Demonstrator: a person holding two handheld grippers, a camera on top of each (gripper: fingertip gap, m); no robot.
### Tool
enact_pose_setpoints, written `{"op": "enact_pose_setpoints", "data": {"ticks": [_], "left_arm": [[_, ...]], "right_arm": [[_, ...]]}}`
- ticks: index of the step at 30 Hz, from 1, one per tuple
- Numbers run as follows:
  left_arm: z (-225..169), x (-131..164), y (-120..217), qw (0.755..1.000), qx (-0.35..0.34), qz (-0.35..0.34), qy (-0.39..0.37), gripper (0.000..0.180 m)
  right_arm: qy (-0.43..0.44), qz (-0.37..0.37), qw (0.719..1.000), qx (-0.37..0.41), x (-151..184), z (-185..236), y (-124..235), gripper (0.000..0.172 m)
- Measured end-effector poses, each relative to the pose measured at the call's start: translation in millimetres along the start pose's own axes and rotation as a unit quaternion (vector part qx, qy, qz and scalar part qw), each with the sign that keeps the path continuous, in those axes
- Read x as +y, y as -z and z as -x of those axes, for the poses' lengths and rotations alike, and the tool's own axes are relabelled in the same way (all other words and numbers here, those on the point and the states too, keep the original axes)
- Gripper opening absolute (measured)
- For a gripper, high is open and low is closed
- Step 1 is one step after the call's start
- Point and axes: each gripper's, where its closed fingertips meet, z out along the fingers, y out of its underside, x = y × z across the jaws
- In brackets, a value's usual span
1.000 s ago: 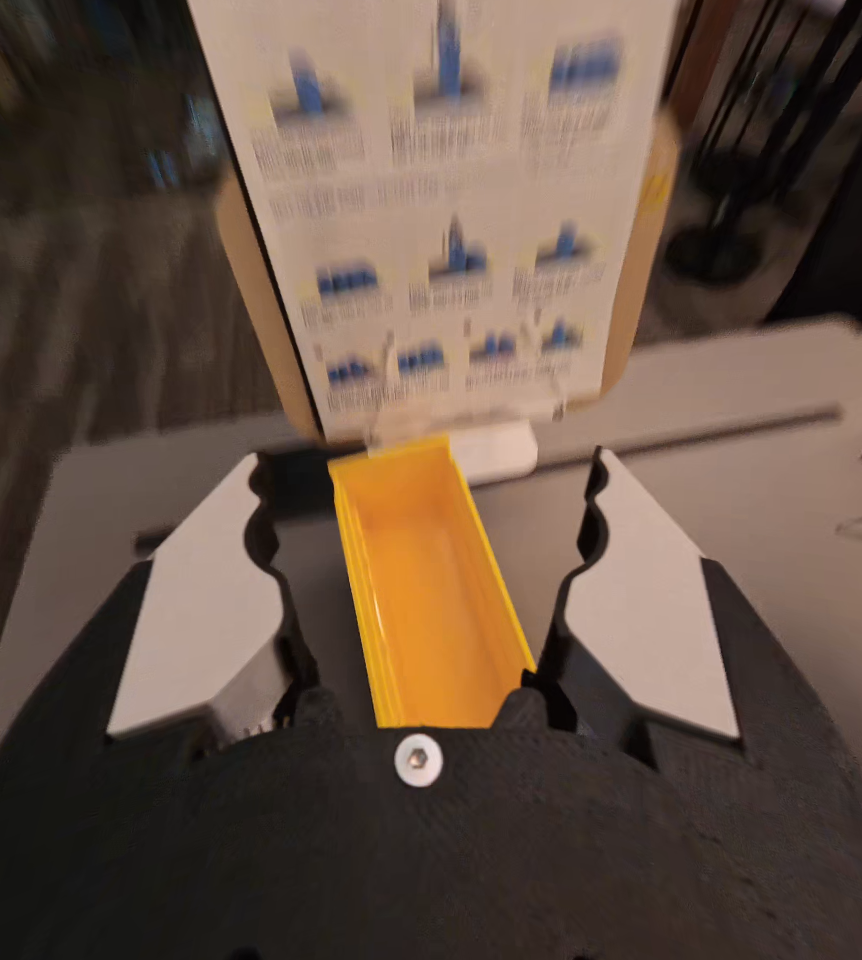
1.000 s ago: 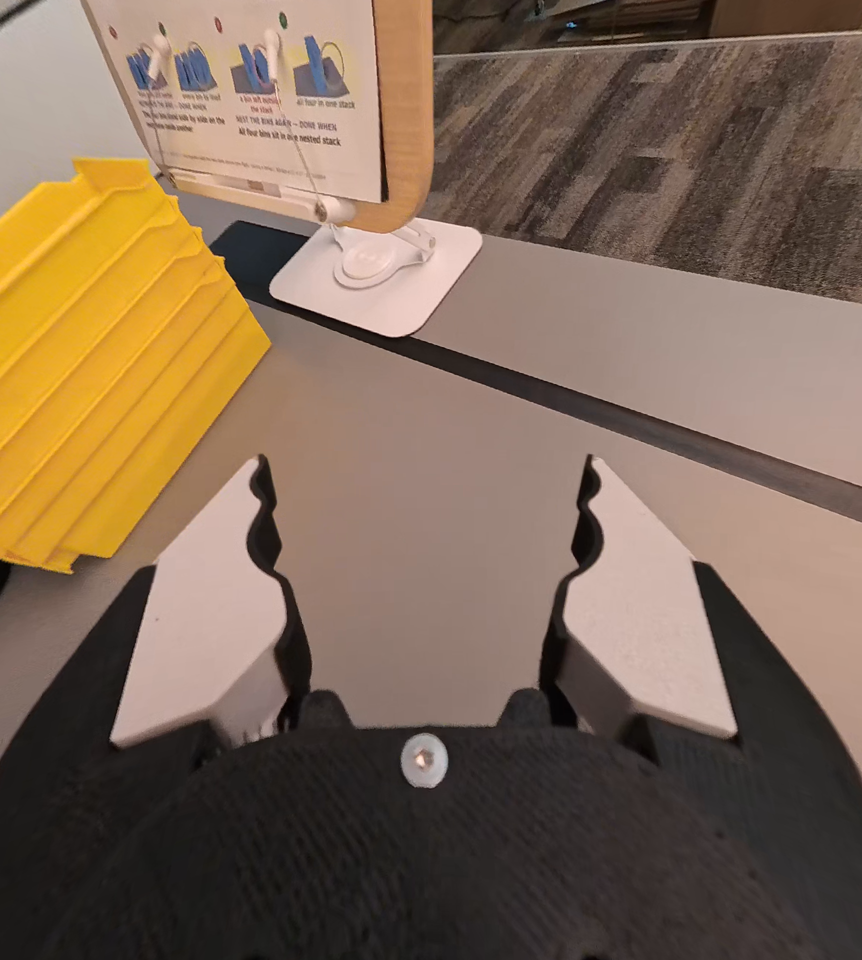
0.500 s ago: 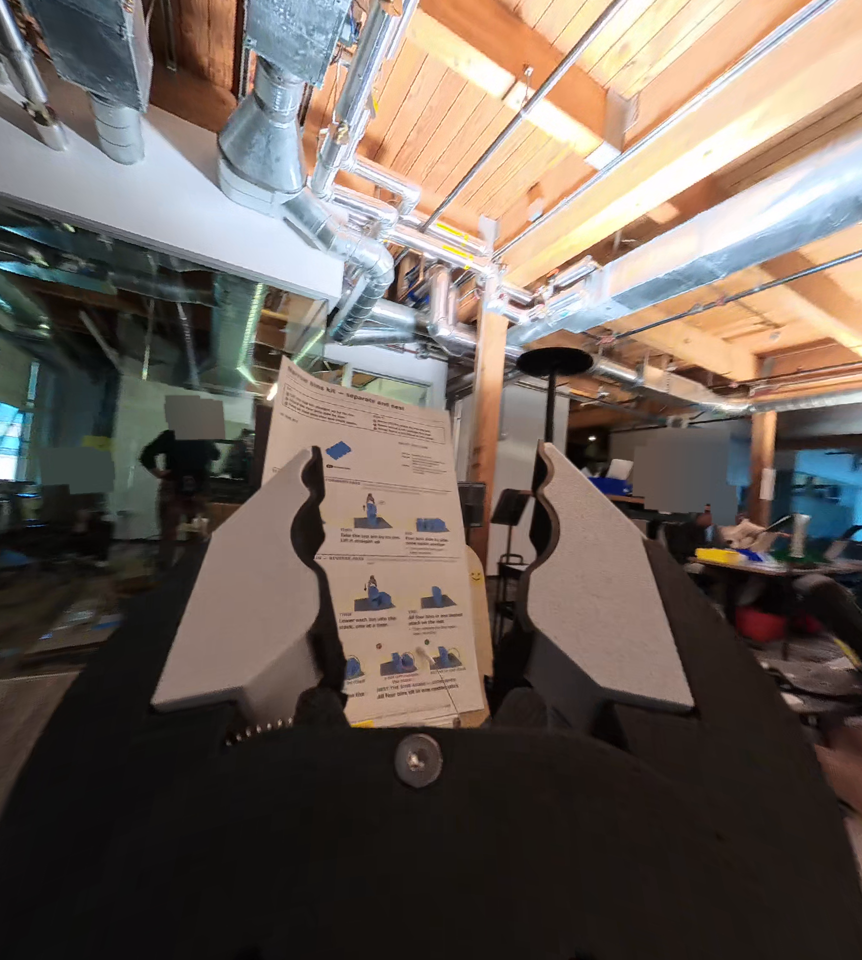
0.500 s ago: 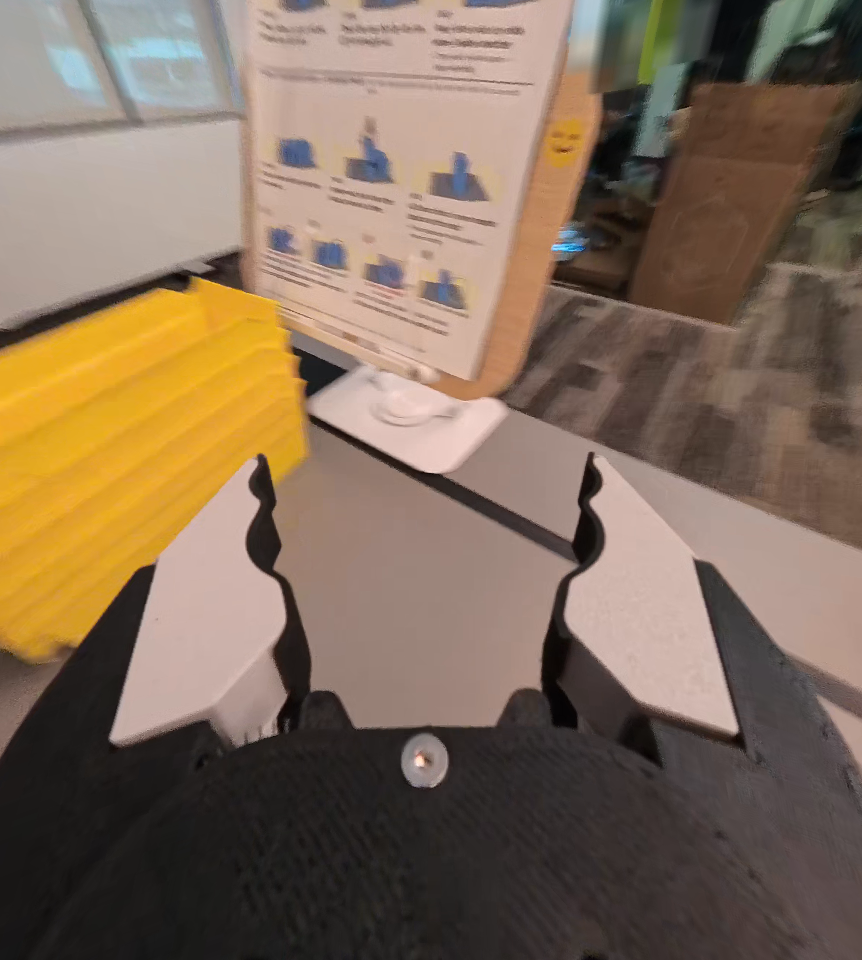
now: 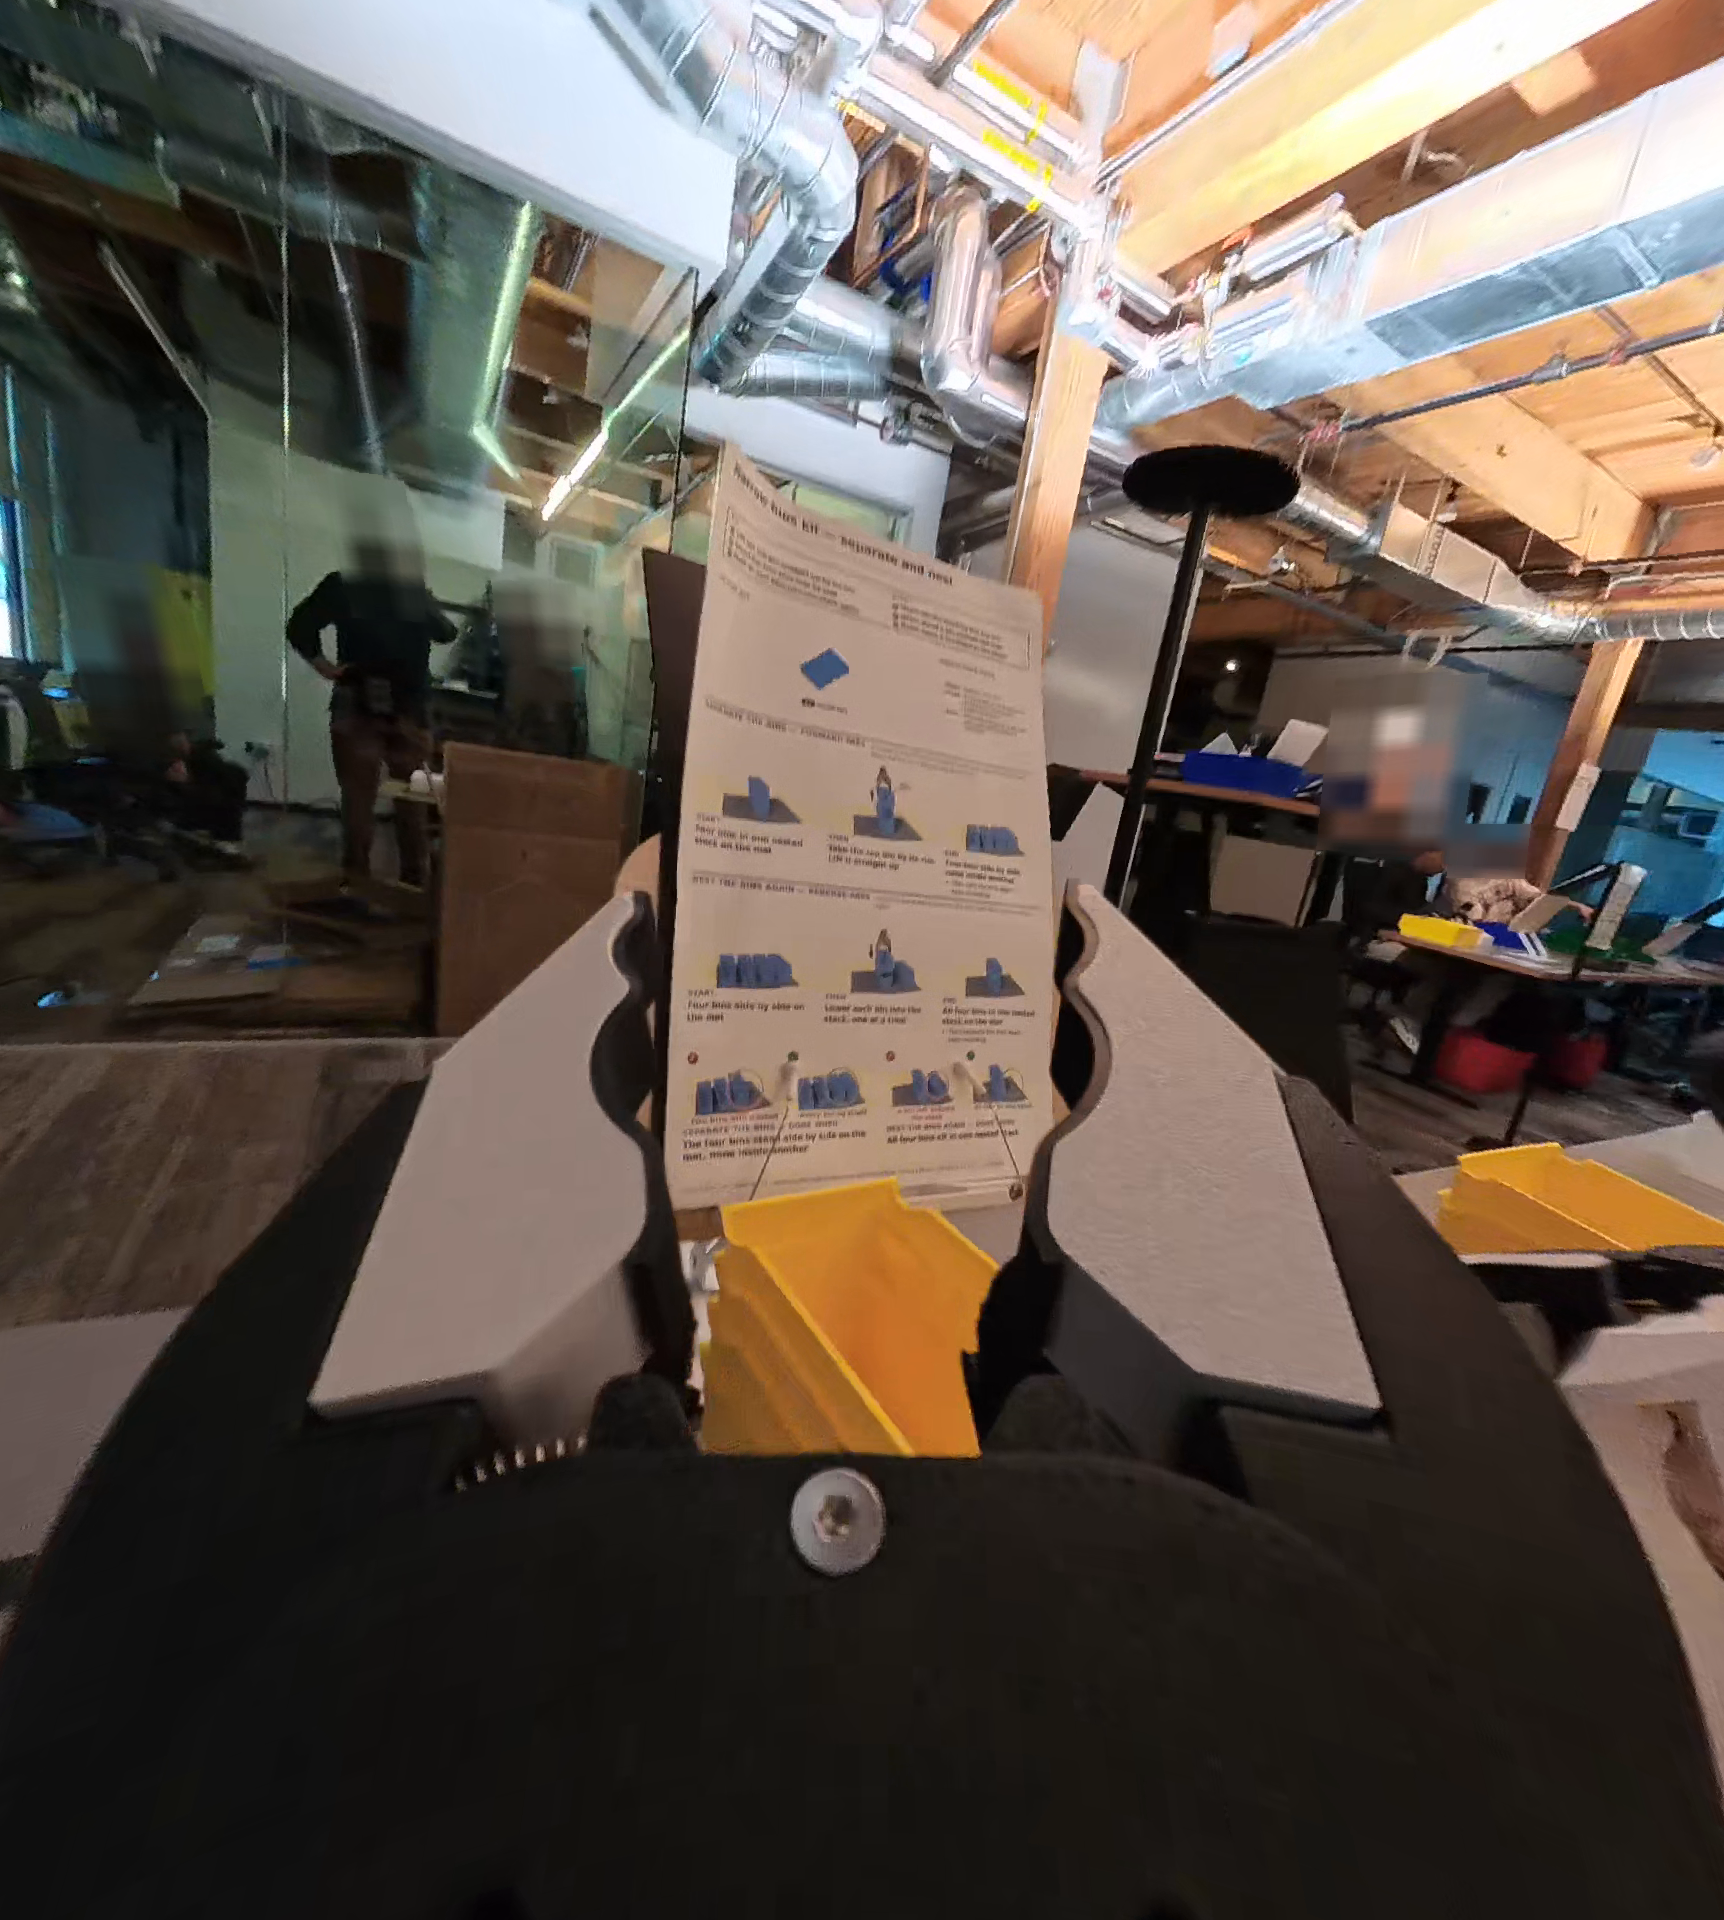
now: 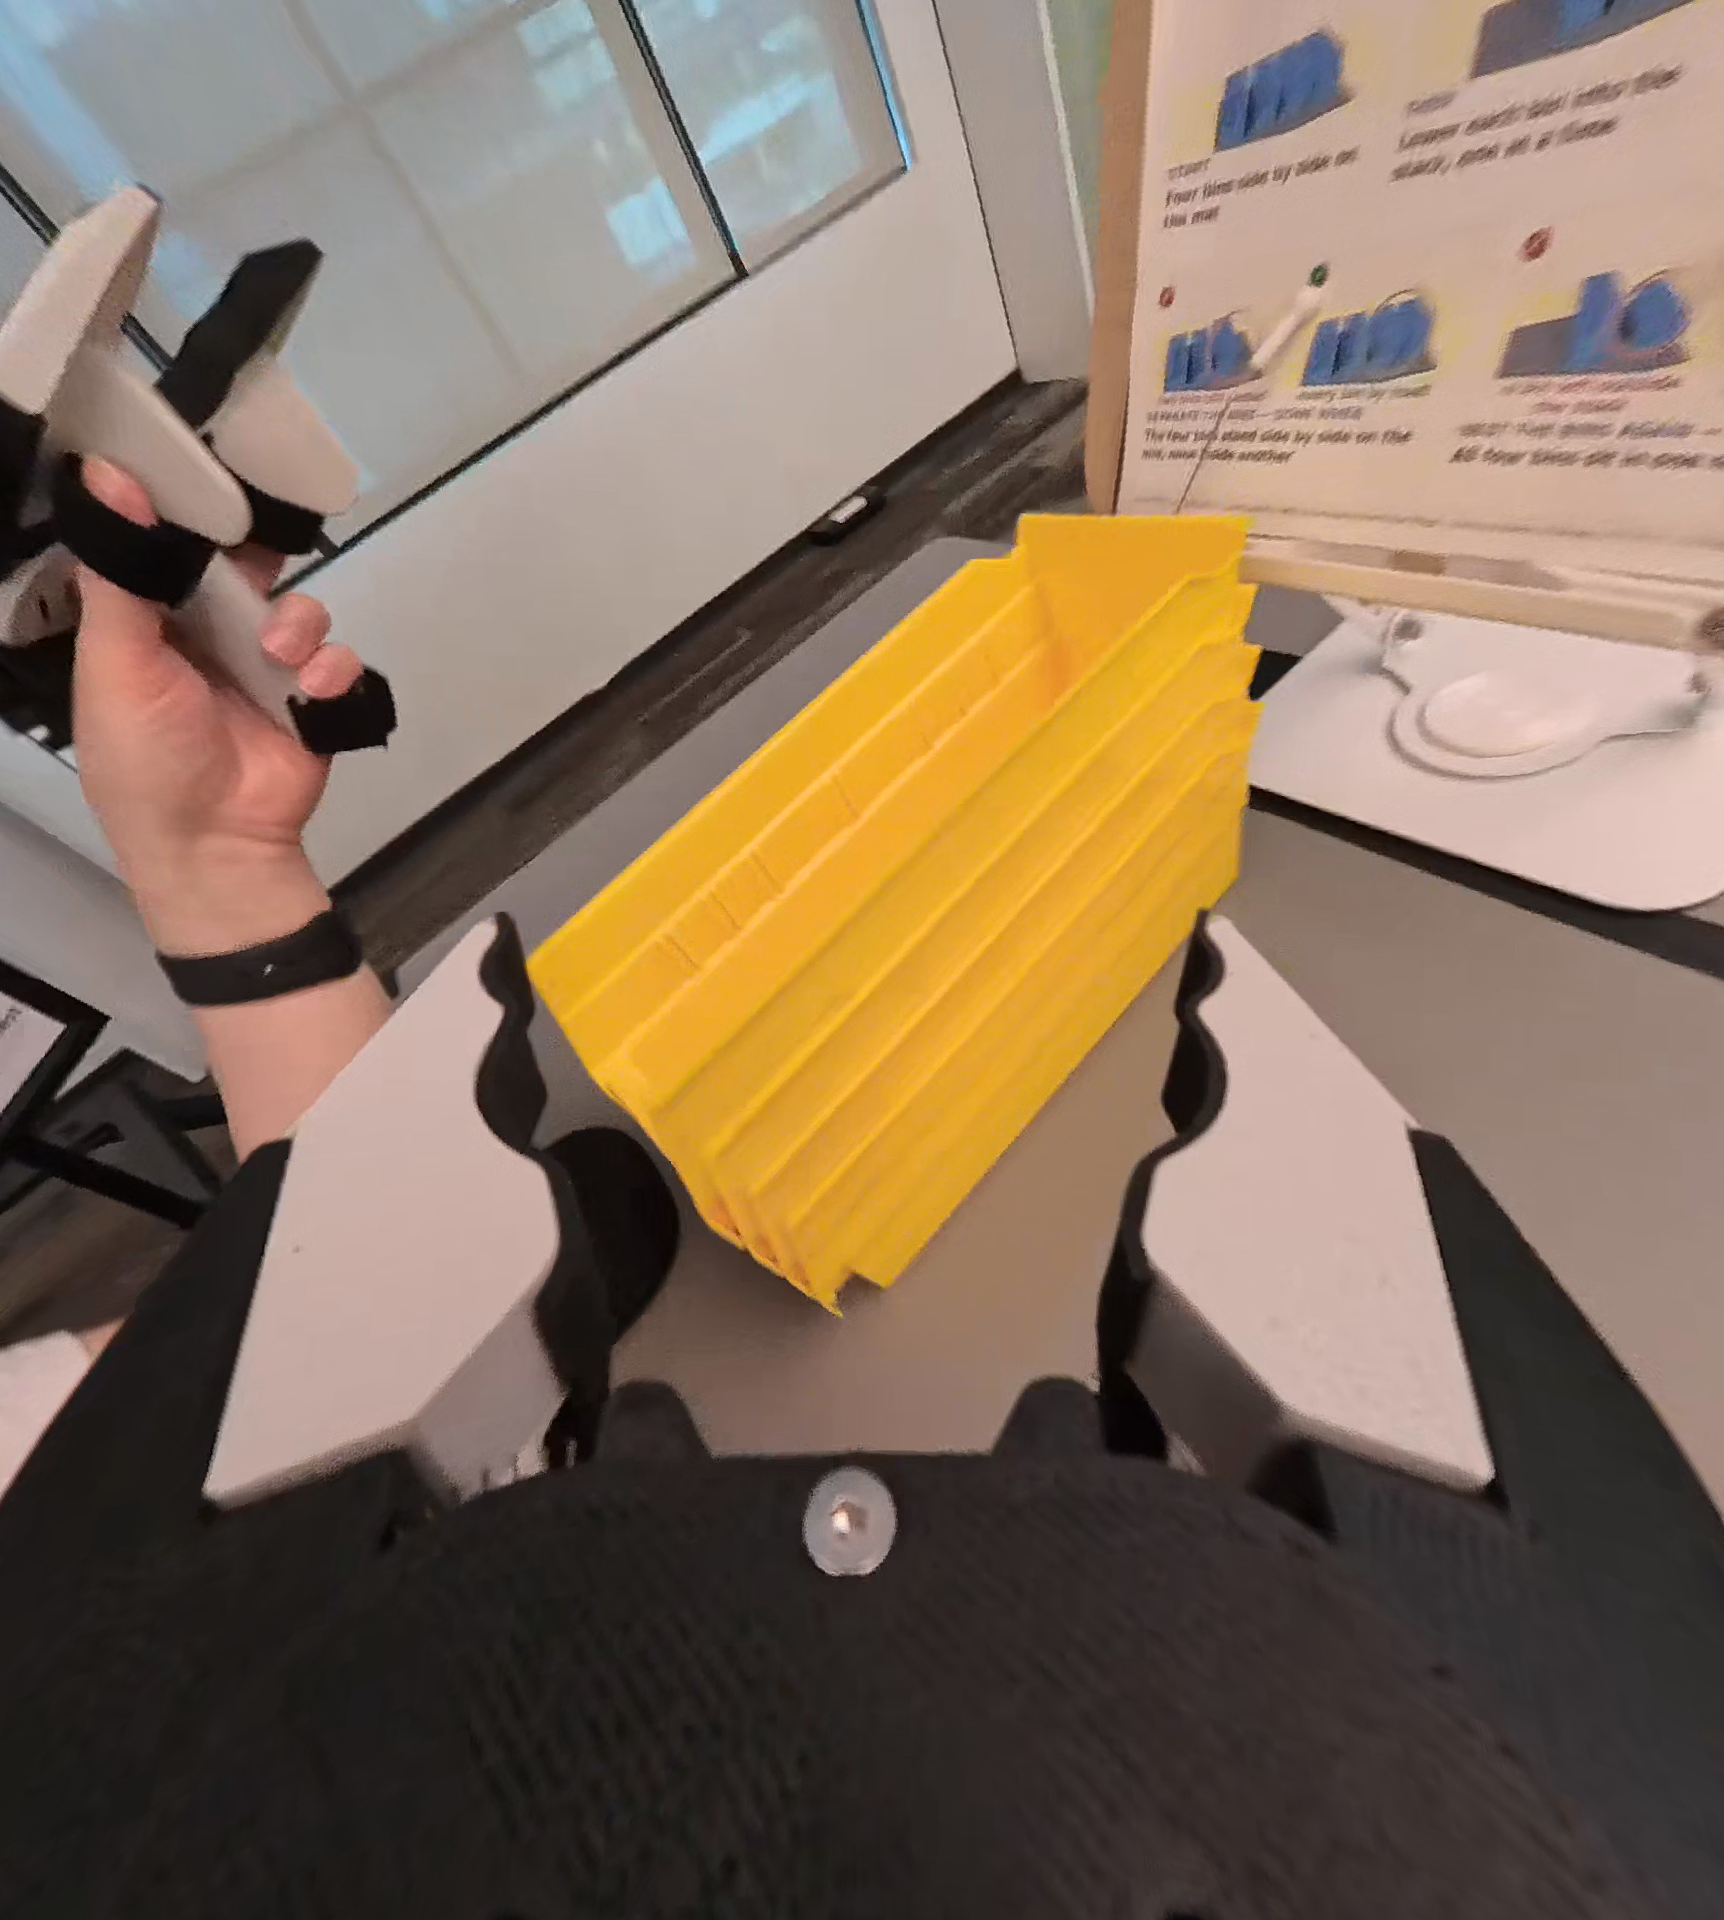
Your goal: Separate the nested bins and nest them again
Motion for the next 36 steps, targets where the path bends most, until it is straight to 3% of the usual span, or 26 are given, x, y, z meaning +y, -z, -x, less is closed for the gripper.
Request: {"op": "enact_pose_setpoints", "data": {"ticks": [6,11,14,20,24,29,36], "left_arm": [[3,7,7,0.996,0.045,0.033,0.067,0.077],[15,9,16,0.993,0.051,0.044,0.101,0.077],[20,11,22,0.990,0.058,0.054,0.114,0.077],[24,4,34,0.984,0.085,0.041,0.148,0.076],[29,0,40,0.982,0.093,0.032,0.162,0.076],[34,-3,43,0.979,0.098,0.024,0.175,0.075],[18,2,37,0.978,0.114,0.043,0.171,0.075]], "right_arm": [[-0.019,0.152,0.982,0.106,-3,-3,-80,0.136],[-0.023,0.304,0.921,0.240,16,-18,-122,0.139],[-0.068,0.362,0.887,0.278,34,-17,-137,0.141],[-0.101,0.403,0.848,0.328,56,-24,-153,0.140],[-0.111,0.427,0.829,0.343,57,-26,-150,0.126],[-0.139,0.438,0.814,0.355,57,-23,-147,0.116],[-0.159,0.456,0.799,0.358,56,-17,-142,0.116]]}}
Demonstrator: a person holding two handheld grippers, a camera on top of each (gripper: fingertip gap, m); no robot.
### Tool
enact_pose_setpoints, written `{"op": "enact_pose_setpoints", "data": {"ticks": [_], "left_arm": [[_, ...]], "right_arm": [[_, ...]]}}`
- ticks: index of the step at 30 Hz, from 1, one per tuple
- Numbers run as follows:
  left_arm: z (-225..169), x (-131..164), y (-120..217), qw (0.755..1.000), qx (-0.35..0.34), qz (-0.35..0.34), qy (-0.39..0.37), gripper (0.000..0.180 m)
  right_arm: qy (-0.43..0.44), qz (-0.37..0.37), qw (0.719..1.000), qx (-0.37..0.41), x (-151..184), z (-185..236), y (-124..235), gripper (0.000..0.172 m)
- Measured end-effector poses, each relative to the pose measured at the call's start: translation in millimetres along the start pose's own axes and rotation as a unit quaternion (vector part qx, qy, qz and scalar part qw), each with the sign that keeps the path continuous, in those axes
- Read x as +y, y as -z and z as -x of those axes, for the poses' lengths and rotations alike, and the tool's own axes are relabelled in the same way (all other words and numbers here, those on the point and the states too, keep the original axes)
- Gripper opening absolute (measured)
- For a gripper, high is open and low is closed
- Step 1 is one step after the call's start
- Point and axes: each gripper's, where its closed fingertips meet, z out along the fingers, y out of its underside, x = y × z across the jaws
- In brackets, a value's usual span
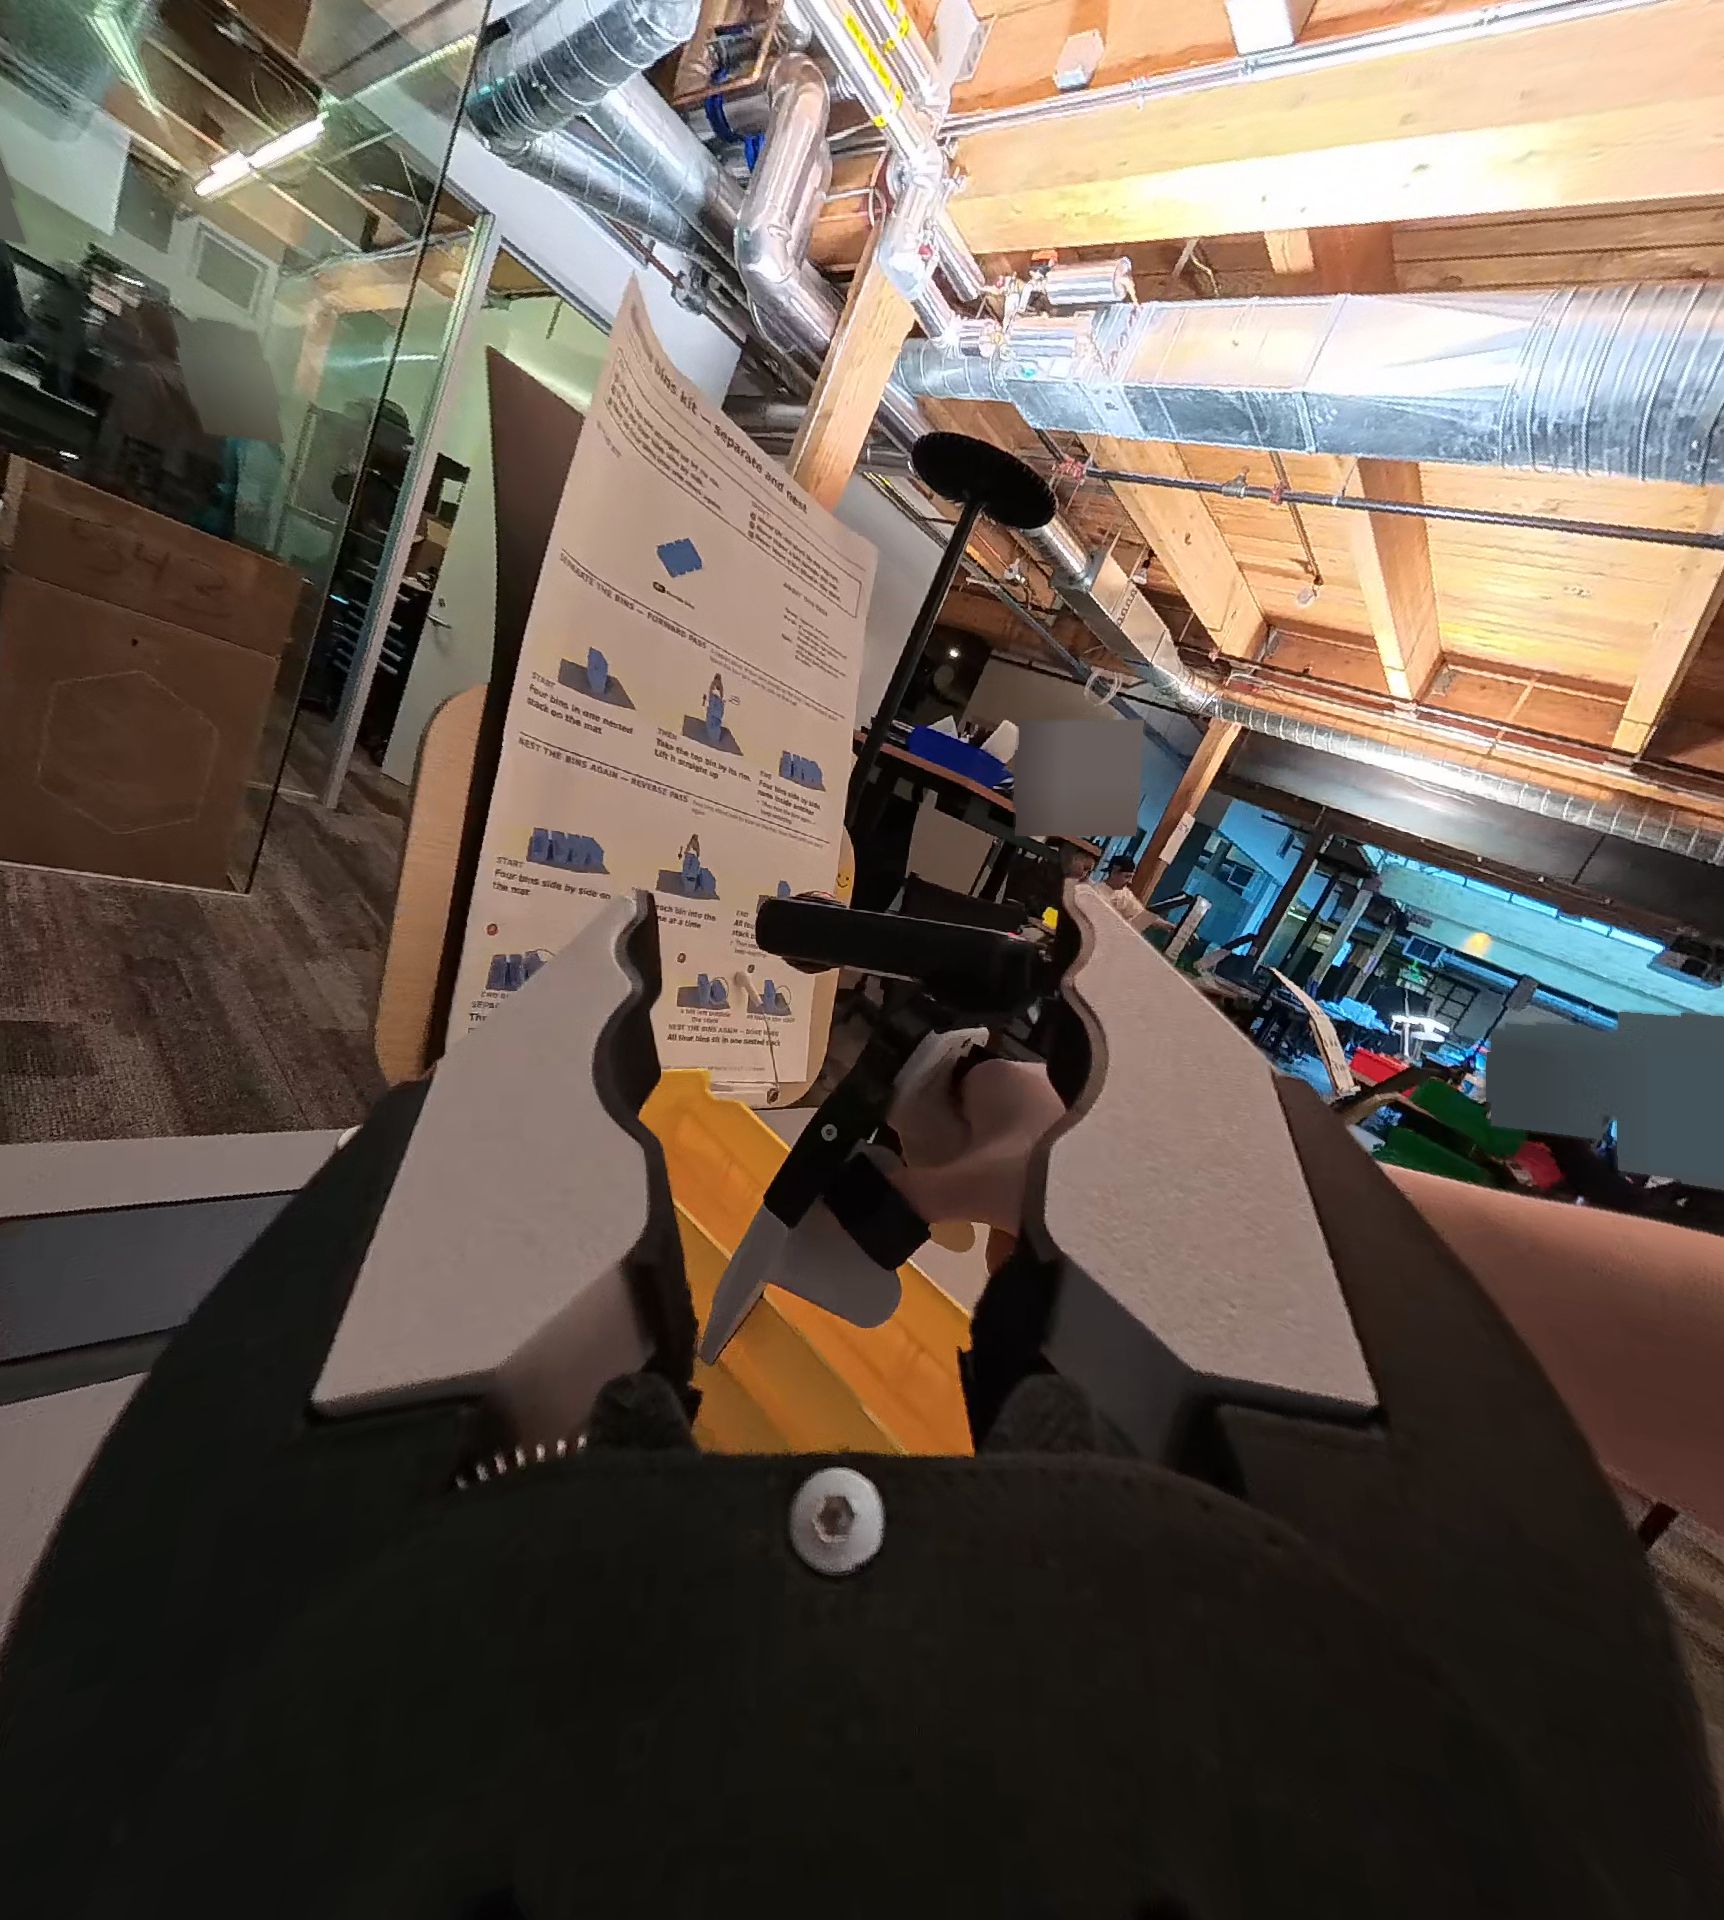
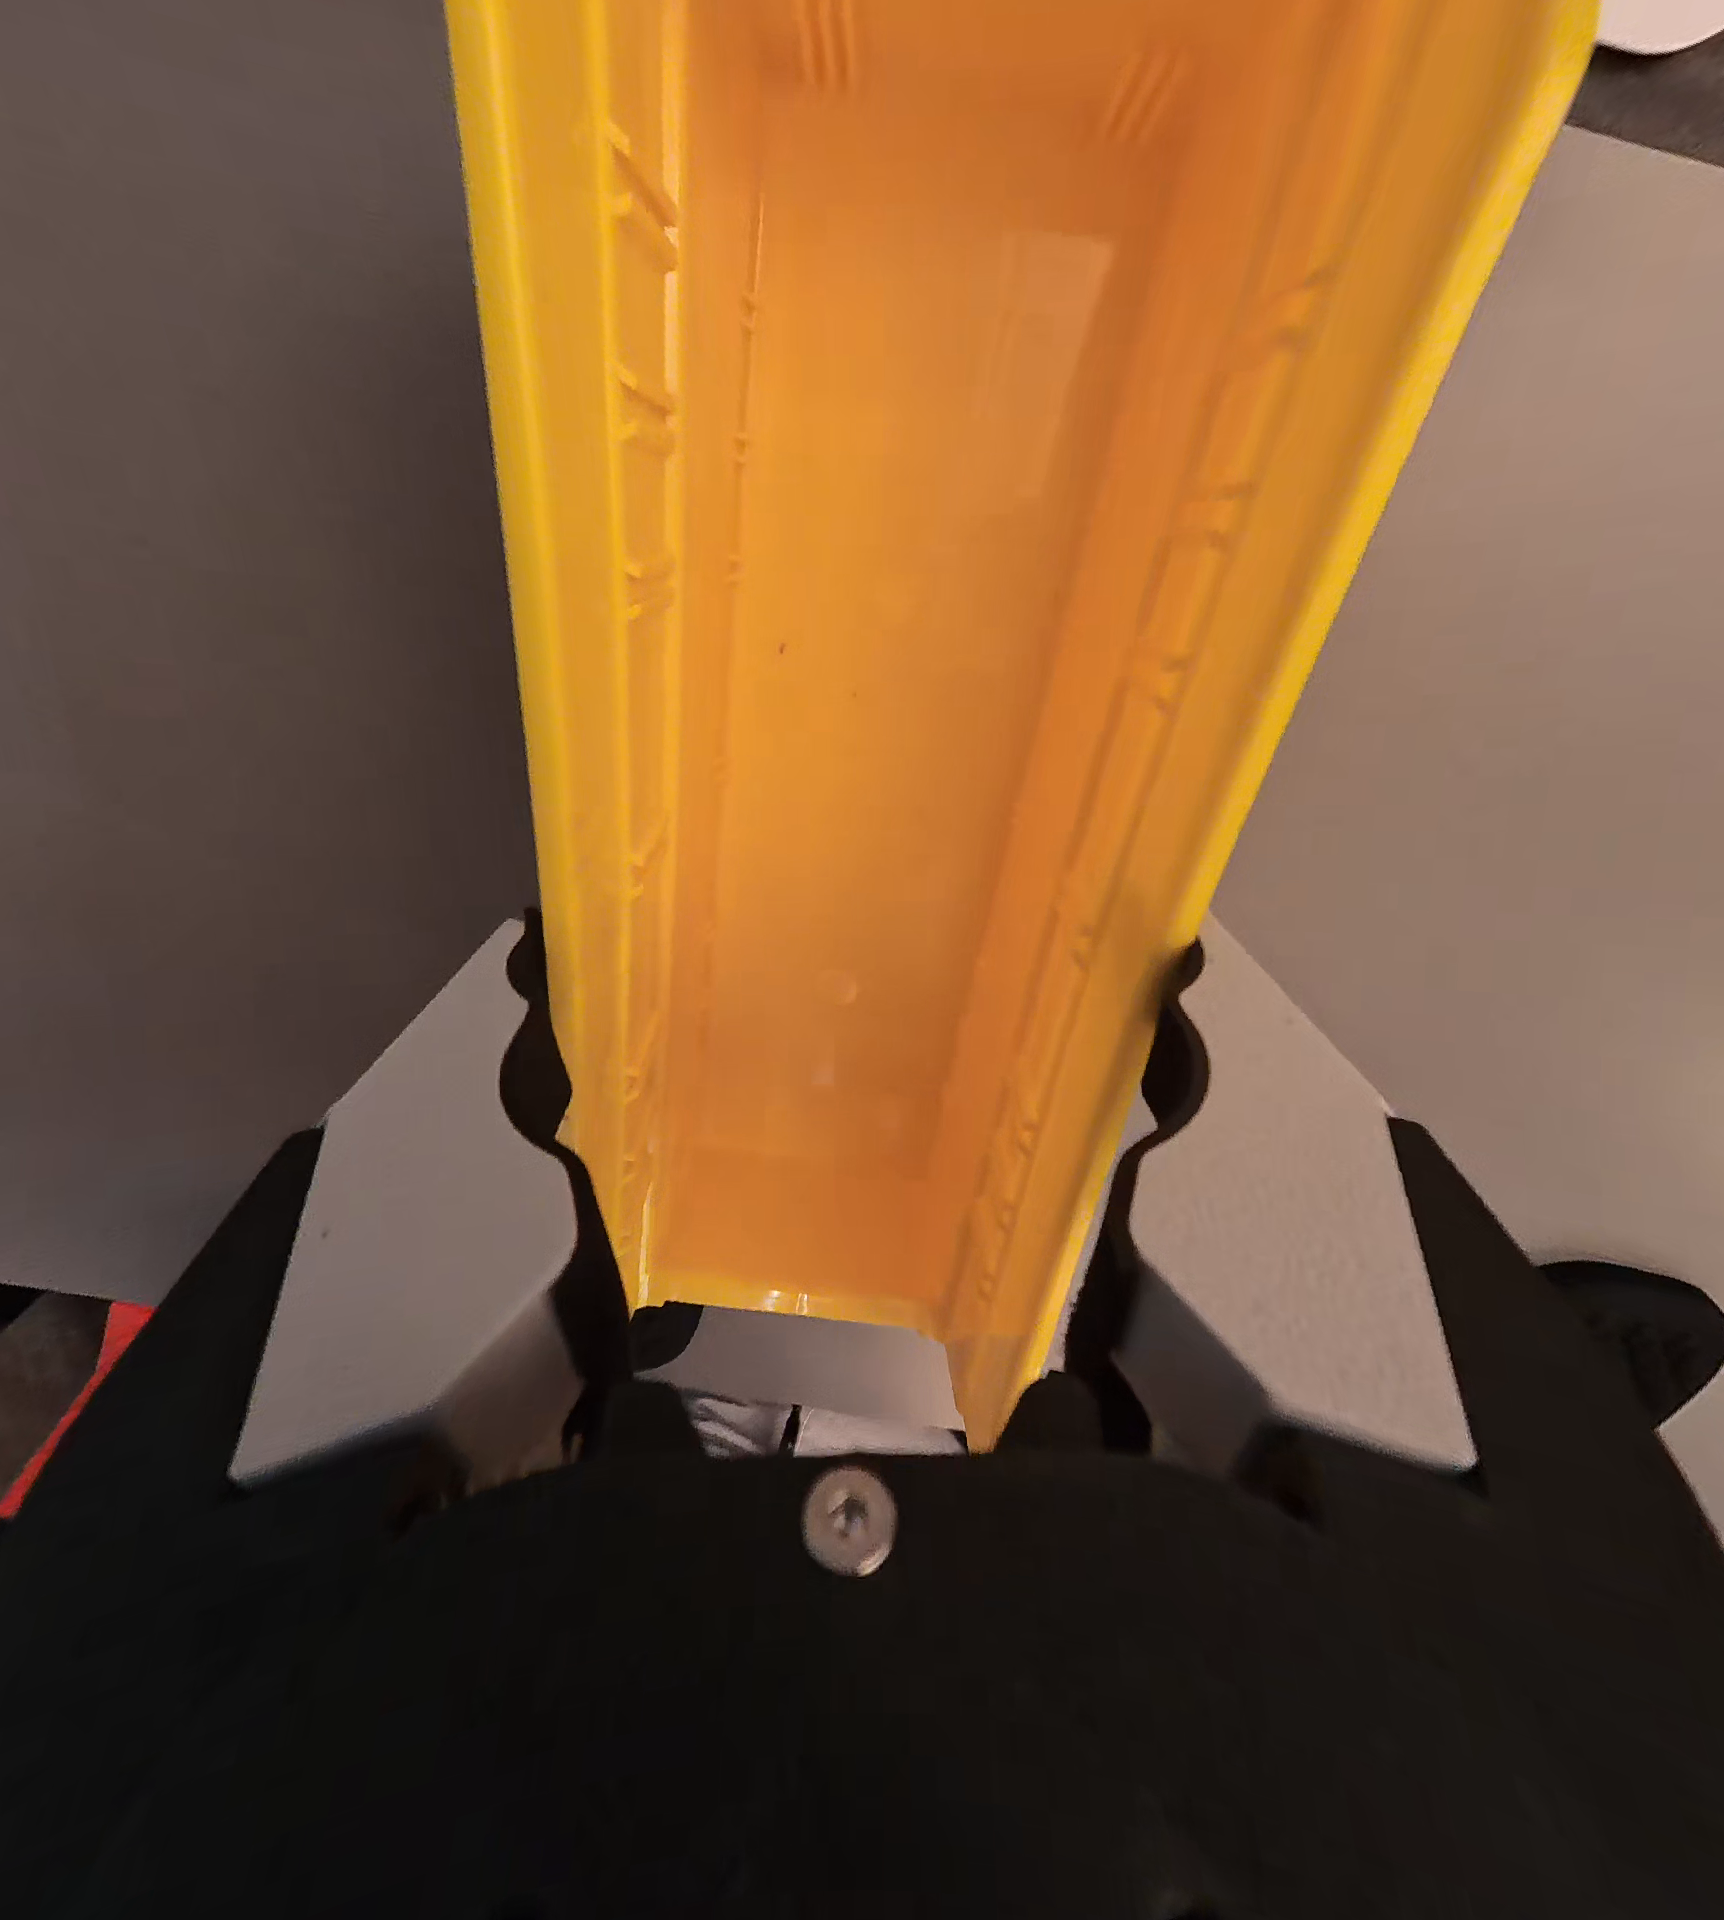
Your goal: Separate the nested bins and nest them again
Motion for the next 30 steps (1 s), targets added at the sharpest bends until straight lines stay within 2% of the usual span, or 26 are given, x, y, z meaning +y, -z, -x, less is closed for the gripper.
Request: {"op": "enact_pose_setpoints", "data": {"ticks": [7,14,19,24,30], "left_arm": [[-6,3,-3,1.000,0.006,0.007,-0.002,0.074],[-1,-2,0,1.000,0.004,-0.007,0.009,0.073],[-2,2,-4,1.000,-0.005,0.005,-0.002,0.073],[-7,2,-4,1.000,0.004,0.003,0.003,0.073],[-9,0,-3,1.000,0.007,0.000,0.002,0.073]], "right_arm": [[0.005,-0.006,1.000,-0.006,-3,2,23,0.117],[0.020,-0.035,0.999,-0.032,-4,6,101,0.117],[0.016,-0.065,0.997,-0.031,5,-23,150,0.117],[-0.015,-0.075,0.997,-0.016,17,-77,138,0.117],[-0.036,-0.076,0.996,-0.020,26,-129,76,0.116]]}}
